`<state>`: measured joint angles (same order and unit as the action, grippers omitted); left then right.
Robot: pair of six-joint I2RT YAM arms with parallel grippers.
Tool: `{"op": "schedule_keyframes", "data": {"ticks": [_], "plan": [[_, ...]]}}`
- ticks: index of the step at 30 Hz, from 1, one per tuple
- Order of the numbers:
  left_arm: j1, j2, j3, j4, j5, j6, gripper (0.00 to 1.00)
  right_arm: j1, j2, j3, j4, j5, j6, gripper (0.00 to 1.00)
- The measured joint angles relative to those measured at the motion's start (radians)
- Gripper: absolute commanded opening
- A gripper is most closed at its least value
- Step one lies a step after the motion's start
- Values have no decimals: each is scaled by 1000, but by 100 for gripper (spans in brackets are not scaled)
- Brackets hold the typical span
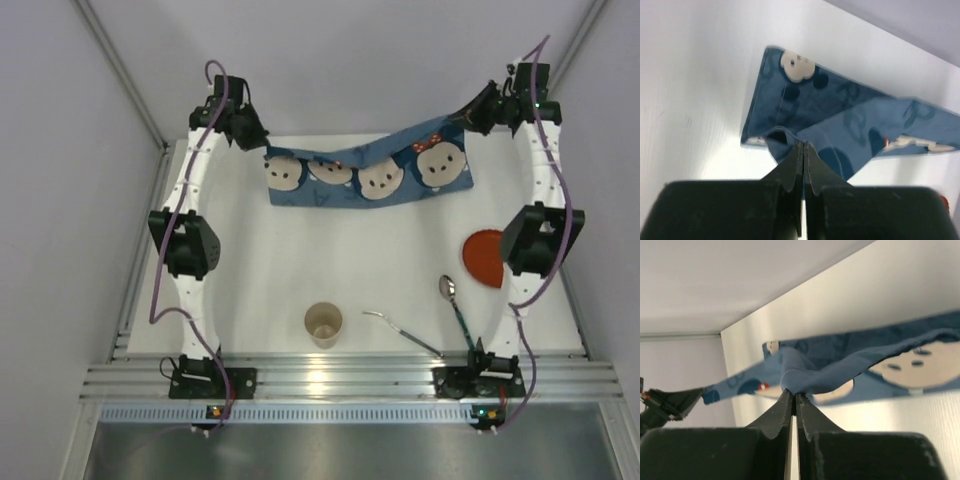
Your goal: Set the dinner table for one person
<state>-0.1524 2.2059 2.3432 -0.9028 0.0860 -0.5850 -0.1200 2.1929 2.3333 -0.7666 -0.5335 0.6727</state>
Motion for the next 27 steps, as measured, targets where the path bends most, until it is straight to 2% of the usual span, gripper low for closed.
{"op": "schedule_keyframes", "data": {"ticks": [1, 3, 6, 10, 13, 16, 19, 23, 27], "plan": [[4, -28, -19, 12, 1, -1, 0, -6, -71, -72, 6, -8, -9, 0], [11, -150, -157, 44, 1, -6, 0, -14, -209, -198, -19, 0, -31, 0], [-2, -387, -456, 82, -11, -3, 0, -21, -533, -533, -16, 47, -55, 0], [-42, -687, -828, 77, -26, 15, 0, -6, -877, -874, -75, 145, -89, 0], [-47, -763, -985, 60, -39, 34, 0, 3, -1038, -1194, -63, 201, -98, 0], [-41, -703, -1073, 45, -55, 39, 0, 4, -978, -1461, -35, 209, -112, 0], [-30, -557, -1104, 20, -56, 39, 0, 4, -746, -1596, -16, 223, -149, 0], [22, -425, -1108, -10, -42, 43, 0, -19, -629, -1549, -45, 231, -203, 0], [116, -425, -1102, -40, -33, 50, 0, -101, -601, -1446, -38, 276, -227, 0]]}}
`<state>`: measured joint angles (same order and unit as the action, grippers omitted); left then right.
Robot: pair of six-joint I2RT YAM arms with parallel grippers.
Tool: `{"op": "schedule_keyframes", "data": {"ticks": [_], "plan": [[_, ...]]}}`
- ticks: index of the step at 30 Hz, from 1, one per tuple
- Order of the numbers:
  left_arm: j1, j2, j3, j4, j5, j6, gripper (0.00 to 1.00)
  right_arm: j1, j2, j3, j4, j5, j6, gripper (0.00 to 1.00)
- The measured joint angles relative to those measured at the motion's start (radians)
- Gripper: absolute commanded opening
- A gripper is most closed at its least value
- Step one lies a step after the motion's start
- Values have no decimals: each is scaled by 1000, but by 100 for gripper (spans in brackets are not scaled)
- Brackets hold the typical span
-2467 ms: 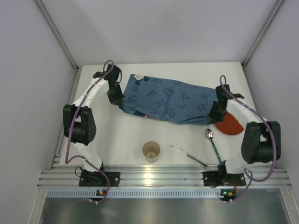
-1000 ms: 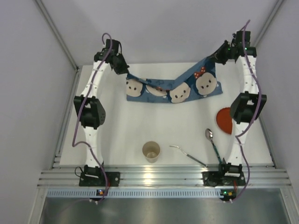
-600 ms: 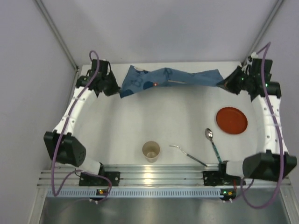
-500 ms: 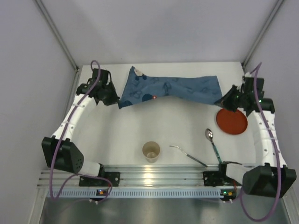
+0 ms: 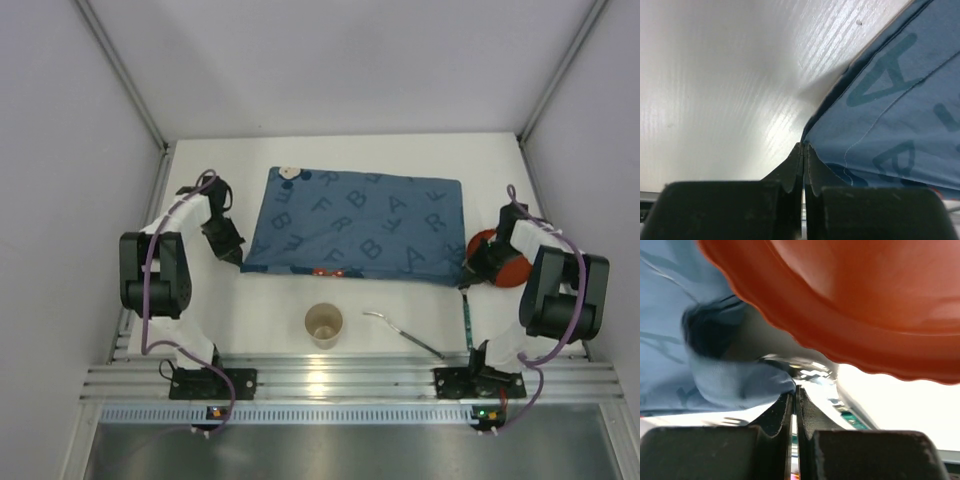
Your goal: Set the dinner table for one person
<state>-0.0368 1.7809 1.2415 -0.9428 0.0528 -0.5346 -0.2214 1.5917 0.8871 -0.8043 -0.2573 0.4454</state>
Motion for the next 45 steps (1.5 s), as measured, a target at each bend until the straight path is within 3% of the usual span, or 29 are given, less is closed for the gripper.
{"op": "schedule_keyframes", "data": {"ticks": [7, 8, 9, 10, 11, 12, 13, 14, 17, 20, 25, 29, 38, 45], "plan": [[53, -19, 6, -51, 81, 12, 0, -47, -3, 24, -29, -29, 2, 0], [53, -23, 4, -55, 82, 13, 0, -50, -10, 8, -27, -31, 0, 5], [54, -31, -2, -53, 86, 14, 0, -52, -17, -6, -30, -31, 1, 24], [56, -43, -12, -53, 89, 16, 1, -54, -30, -24, -32, -31, 3, 34], [59, -58, -24, -53, 79, 19, 11, -56, -46, -37, -36, -11, -1, 41], [68, -84, -40, -54, 79, 22, 32, -64, -65, -45, -45, 0, -2, 53], [76, -95, -45, -55, 82, 31, 32, -71, -88, -48, -56, 9, -5, 57], [80, -120, -58, -52, 89, 25, 50, -76, -122, -49, -65, 10, -2, 60], [79, -200, -75, -64, 108, 22, 60, -75, -235, -38, -101, -3, 12, 60], [63, -241, -45, -74, 126, 19, 60, -42, -296, 49, -152, -24, 30, 58], [44, -221, 68, -45, 131, -3, 58, 5, -268, 207, -141, -77, 79, 58], [42, -144, 127, 27, 143, -33, 54, 28, -162, 324, -101, -92, 107, 59], [8, 237, 343, 121, 125, -39, 51, 68, 247, 636, -68, -31, 74, 59], [-3, 418, 506, 131, 117, -26, 50, 67, 375, 728, -70, -5, 43, 58]]}}
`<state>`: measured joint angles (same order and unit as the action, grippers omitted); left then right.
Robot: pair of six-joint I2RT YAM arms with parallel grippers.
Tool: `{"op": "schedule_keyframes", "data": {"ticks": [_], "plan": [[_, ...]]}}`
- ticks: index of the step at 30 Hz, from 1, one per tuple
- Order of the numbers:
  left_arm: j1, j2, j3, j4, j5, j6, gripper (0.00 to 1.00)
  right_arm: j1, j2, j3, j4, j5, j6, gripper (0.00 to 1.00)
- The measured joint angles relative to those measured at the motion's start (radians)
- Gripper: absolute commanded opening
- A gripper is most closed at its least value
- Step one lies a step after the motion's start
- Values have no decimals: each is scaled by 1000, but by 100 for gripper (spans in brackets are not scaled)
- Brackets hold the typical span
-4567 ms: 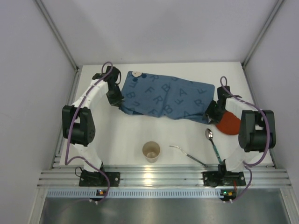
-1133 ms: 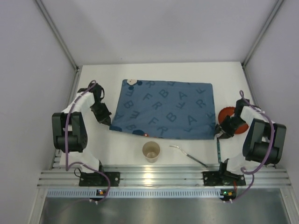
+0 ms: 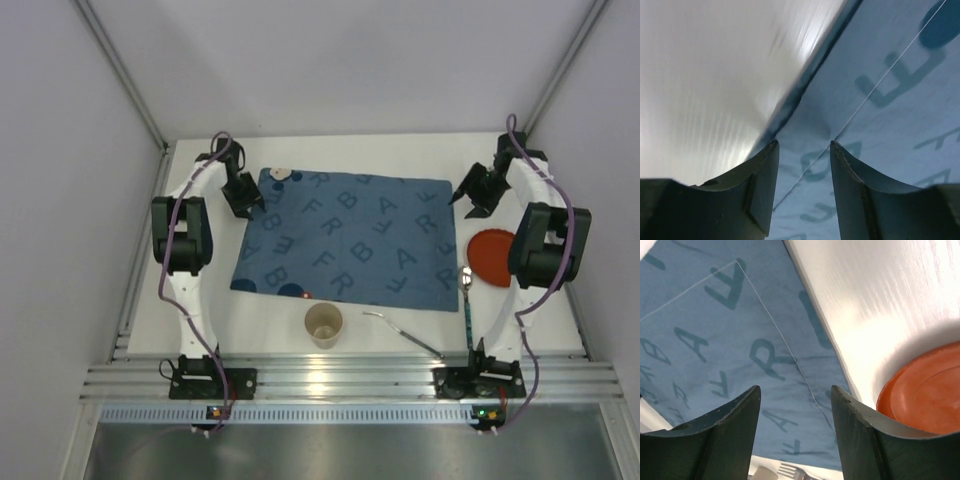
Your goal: Set the dinner table for one person
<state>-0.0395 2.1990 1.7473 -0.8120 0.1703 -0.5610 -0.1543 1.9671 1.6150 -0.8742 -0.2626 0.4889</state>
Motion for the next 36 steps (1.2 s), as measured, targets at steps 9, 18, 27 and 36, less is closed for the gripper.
{"op": "schedule_keyframes", "data": {"ticks": [9, 18, 27, 36], "plan": [[13, 66, 191, 64, 0, 32, 50, 0, 109, 66, 38, -6, -8, 58], [18, 62, 161, 88, 47, 32, 48, 2, 283, 193, 82, -29, 13, 34], [18, 34, 114, 74, 46, 37, 46, 49, 407, 356, 112, -65, 48, 0], [18, -58, 89, 48, 25, 47, 46, 55, 462, 436, 134, -93, 77, 0]]}}
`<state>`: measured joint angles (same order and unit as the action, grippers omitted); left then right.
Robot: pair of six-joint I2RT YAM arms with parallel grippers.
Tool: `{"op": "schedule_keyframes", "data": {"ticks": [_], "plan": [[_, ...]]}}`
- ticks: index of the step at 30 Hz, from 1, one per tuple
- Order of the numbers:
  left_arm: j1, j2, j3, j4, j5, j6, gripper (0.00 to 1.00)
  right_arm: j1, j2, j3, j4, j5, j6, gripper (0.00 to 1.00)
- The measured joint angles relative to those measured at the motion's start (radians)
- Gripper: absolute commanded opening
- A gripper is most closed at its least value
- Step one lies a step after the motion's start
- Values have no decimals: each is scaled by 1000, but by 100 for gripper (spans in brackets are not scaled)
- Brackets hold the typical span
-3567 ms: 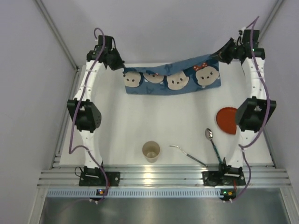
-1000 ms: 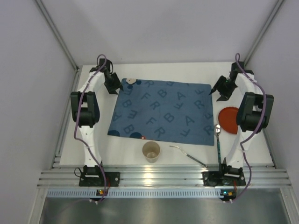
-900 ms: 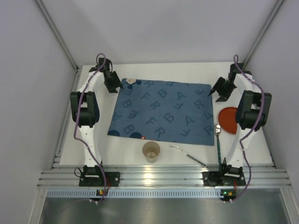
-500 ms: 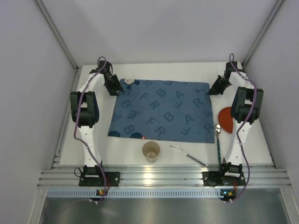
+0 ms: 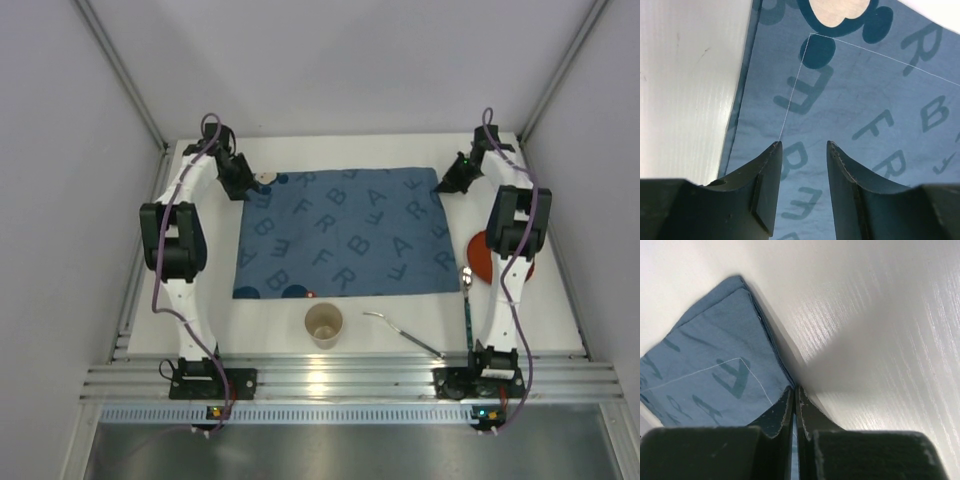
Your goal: Set the dinner table for one person
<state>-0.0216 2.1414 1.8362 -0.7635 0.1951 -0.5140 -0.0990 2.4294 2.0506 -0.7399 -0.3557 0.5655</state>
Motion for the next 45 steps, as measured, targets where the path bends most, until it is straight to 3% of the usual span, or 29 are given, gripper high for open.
{"op": "schedule_keyframes", "data": {"ticks": [1, 2, 5, 8, 17, 19, 21, 24, 27, 30, 37, 45], "plan": [[0, -7, -2, -2, -2, 1, 46, 0, 0, -2, 2, -1, 0, 2], [0, -17, -7, -3, -6, 2, 46, 0, -2, -10, 9, -3, 2, 18], [0, -35, -16, -7, -10, 3, 46, -1, -42, -70, 45, -16, 3, 45], [0, -51, -24, -7, -10, 3, 46, -2, -100, -130, 40, 1, -12, 51], [-53, -158, -135, -1, -37, 12, 46, 8, -330, -167, -38, 56, -24, 58], [-74, -194, -187, 4, -39, 11, 46, 31, -431, -168, -54, 59, -34, 66], [-95, -227, -239, 12, -41, 10, 46, 89, -533, -187, -58, 60, -56, 67], [-116, -267, -305, 14, -48, 4, 46, 290, -652, -199, -108, 56, -129, 66], [-126, -301, -349, 17, -58, -7, 46, 526, -692, -254, -137, 51, -201, 66], [-130, -350, -393, 25, -64, -11, 47, 666, -699, -379, -180, 30, -239, 67], [-131, -471, -455, 26, -96, -10, 47, 708, -714, -579, -278, 16, -288, 67], [-131, -550, -519, 12, -115, -7, 47, 904, -880, -647, -259, -65, -311, 68]]}}
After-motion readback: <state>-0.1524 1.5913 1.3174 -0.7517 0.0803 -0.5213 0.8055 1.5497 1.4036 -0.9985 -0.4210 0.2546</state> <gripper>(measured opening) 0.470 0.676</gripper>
